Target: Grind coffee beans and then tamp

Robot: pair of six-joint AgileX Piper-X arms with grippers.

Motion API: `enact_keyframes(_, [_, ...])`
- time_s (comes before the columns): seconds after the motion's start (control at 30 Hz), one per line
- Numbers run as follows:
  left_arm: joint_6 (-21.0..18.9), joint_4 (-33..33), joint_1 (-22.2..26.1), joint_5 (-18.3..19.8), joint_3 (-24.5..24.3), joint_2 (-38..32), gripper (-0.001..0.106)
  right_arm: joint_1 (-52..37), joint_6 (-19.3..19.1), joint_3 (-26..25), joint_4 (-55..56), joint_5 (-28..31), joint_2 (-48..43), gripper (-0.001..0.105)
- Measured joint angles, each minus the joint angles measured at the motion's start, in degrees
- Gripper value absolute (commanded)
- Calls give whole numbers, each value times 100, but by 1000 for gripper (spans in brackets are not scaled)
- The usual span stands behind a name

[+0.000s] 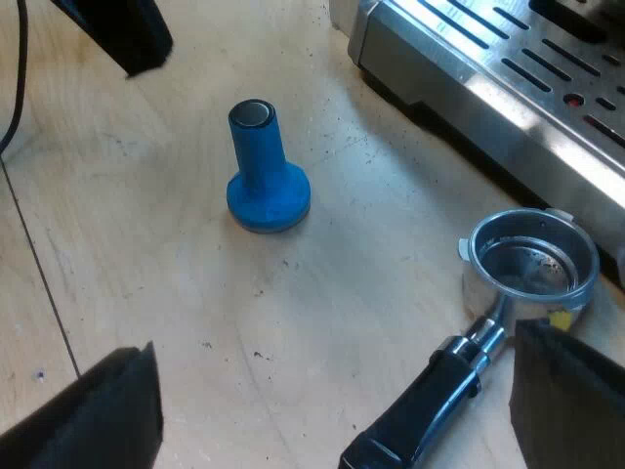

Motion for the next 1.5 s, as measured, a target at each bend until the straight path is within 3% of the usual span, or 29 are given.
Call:
enact_keyframes(0.83, [-82, -575, 0, -108, 0, 2072, 79, 0, 14, 0, 0, 5, 0, 74])
enact_keyframes(1.07, [-82, -575, 0, -108, 0, 2378, 77, 0, 14, 0, 0, 5, 0, 74])
enact_keyframes(1.27, [-82, -575, 0, -108, 0, 2376, 43, 0, 14, 0, 0, 5, 0, 74])
enact_keyframes(1.33, [-82, -575, 0, -108, 0, 2376, 23, 0, 14, 0, 0, 5, 0, 74])
enact_keyframes(1.37, [-82, -575, 0, -108, 0, 2376, 19, 0, 14, 0, 0, 5, 0, 74])
enact_keyframes(1.43, [-82, -561, 0, -137, -24, 2359, 0, 0, 14, 0, 0, 5, 0, 74])
enact_keyframes(1.5, [-82, -544, 0, -136, -23, 2359, 0, 0, 14, 0, 0, 5, 0, 74])
